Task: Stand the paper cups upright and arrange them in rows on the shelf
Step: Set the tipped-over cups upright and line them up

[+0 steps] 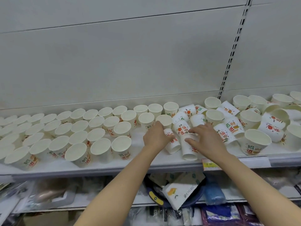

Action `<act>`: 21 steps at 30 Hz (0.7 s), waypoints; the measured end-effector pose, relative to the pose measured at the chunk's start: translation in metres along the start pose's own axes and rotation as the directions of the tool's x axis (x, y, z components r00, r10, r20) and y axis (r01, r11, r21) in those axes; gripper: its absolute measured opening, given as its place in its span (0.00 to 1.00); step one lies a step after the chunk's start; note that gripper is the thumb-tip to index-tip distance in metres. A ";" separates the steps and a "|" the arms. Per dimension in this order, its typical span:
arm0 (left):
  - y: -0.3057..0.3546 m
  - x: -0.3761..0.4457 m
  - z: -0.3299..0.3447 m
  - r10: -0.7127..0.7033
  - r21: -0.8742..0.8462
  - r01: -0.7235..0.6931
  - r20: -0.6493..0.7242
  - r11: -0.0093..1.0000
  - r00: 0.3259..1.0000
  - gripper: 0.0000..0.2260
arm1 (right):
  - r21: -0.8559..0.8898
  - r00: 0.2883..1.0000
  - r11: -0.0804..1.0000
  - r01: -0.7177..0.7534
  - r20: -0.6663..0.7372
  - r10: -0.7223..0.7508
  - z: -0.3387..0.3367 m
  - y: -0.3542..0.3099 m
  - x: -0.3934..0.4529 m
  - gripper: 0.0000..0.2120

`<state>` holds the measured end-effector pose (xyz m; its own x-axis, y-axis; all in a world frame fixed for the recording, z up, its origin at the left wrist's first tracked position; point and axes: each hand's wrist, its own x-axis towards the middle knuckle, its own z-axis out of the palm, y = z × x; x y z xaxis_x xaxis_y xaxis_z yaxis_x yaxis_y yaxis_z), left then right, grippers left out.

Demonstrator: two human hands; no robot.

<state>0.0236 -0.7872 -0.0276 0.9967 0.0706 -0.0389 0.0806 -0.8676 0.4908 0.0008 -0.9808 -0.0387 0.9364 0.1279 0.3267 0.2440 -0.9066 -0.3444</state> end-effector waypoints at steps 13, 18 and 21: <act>-0.046 -0.031 -0.047 -0.069 0.058 0.090 -0.303 0.994 0.950 0.03 | 0.071 0.973 0.996 -0.059 0.228 0.042 -0.004 0.002 0.005 0.19; -0.053 -0.020 -0.054 -0.014 0.288 0.098 -0.280 0.953 0.960 0.06 | 0.336 0.974 0.934 -0.122 0.220 0.047 -0.016 -0.011 0.005 0.05; -0.055 -0.012 -0.056 -0.022 0.300 0.093 -0.233 0.949 0.972 0.07 | 0.425 0.980 0.905 -0.027 0.188 -0.059 -0.015 -0.034 0.000 0.04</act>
<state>0.0071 -0.7130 -0.0058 0.9671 0.2020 0.1544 0.1695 -0.9649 0.2007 -0.0112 -0.9558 -0.0132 0.9510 0.2547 0.1753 0.3028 -0.6528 -0.6943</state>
